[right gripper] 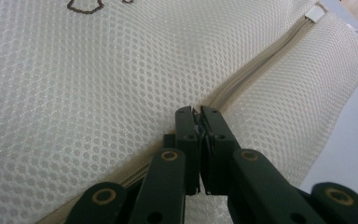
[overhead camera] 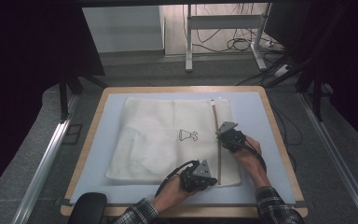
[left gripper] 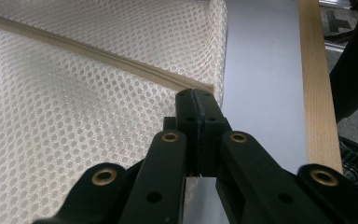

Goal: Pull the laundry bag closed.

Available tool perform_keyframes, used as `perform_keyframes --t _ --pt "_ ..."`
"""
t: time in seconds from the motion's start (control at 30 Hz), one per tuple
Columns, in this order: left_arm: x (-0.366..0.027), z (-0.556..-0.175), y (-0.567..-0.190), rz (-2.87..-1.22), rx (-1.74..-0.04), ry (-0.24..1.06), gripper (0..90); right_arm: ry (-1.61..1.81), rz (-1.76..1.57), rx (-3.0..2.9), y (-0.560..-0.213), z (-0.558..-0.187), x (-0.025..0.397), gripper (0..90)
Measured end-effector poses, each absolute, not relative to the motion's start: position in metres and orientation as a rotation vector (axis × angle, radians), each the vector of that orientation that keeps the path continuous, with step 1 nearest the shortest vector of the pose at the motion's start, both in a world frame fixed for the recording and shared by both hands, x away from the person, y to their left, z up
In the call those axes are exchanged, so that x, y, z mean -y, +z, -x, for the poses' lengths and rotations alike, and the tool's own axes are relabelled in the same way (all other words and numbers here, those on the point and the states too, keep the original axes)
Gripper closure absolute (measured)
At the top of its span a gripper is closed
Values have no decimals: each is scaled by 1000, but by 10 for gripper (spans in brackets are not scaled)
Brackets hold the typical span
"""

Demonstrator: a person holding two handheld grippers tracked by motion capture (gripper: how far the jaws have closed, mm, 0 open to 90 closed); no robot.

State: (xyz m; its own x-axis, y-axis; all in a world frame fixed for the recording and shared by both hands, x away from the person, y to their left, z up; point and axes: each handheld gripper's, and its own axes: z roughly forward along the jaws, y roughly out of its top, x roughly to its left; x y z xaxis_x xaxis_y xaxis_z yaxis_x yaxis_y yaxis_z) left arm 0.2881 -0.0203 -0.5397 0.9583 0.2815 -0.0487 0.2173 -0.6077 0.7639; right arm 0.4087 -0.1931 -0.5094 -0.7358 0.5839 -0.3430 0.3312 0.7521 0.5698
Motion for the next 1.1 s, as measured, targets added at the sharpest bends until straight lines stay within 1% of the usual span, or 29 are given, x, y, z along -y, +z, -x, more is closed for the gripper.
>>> perform_keyframes --t 1.1 --pt "20 -289 -540 -2246 -352 87 900 635 -708 -2408 -511 -441 188 857"
